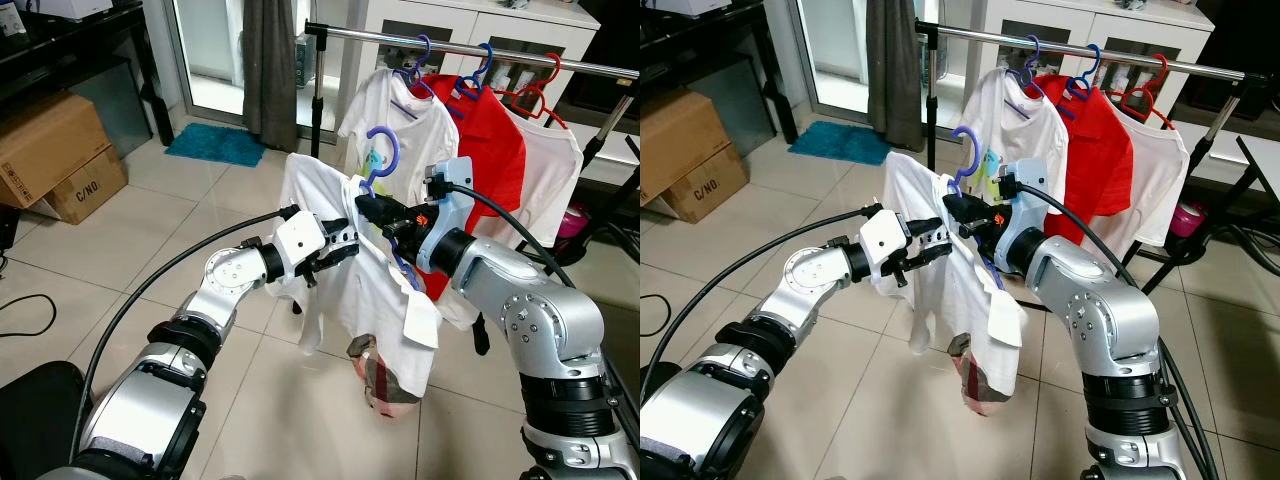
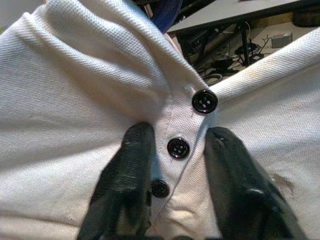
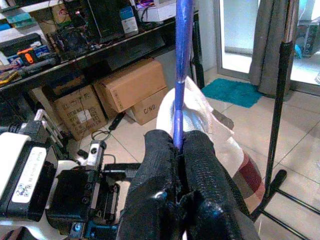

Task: Hang hanger

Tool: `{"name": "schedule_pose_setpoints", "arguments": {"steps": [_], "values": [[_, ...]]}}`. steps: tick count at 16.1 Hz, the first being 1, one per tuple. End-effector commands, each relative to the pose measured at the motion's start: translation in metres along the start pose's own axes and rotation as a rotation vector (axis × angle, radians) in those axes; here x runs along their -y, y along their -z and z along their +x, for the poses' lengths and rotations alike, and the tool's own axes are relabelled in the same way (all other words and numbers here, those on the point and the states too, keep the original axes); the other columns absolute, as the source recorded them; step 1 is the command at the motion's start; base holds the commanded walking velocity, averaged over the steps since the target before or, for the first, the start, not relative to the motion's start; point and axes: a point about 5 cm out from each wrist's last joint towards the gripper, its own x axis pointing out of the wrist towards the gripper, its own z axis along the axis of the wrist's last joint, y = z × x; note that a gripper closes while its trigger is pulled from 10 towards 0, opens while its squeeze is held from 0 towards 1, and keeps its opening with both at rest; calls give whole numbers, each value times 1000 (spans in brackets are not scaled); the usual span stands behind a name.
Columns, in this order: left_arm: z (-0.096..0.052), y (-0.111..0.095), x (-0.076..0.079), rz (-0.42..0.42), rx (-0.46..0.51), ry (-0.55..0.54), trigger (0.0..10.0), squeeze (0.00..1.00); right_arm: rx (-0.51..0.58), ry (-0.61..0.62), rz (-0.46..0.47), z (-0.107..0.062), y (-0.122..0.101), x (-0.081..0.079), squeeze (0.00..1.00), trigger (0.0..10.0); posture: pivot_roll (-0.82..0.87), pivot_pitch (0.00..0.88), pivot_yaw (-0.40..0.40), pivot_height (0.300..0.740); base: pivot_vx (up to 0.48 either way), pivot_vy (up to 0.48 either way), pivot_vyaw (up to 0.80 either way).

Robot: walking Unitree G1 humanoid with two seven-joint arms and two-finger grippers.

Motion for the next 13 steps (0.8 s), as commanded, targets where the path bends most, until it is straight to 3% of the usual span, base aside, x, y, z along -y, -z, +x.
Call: {"name": "schedule_pose_setpoints", "arguments": {"steps": [1, 9, 10, 13], "values": [[3, -7, -5, 21, 21, 3, 0, 0, 37, 1, -14, -1, -11, 1, 0, 10000, -177, 0, -33, 740, 0, 0, 0], [-1, -2, -6, 11, 14, -49, 0, 0, 28, 14, -9, -3, -10, 4, 0, 10000, -183, 0, -48, 740, 0, 0, 0], [-2, -1, -6, 9, 14, -65, 0, 0, -5, 52, 1, -2, -5, 9, 0, 10000, -184, 0, -56, 740, 0, 0, 0], [-6, 6, -2, -27, 14, -141, 0, 0, -202, 385, 61, -15, 36, 54, 0, 10000, -186, 0, -93, 740, 0, 0, 0]]}}
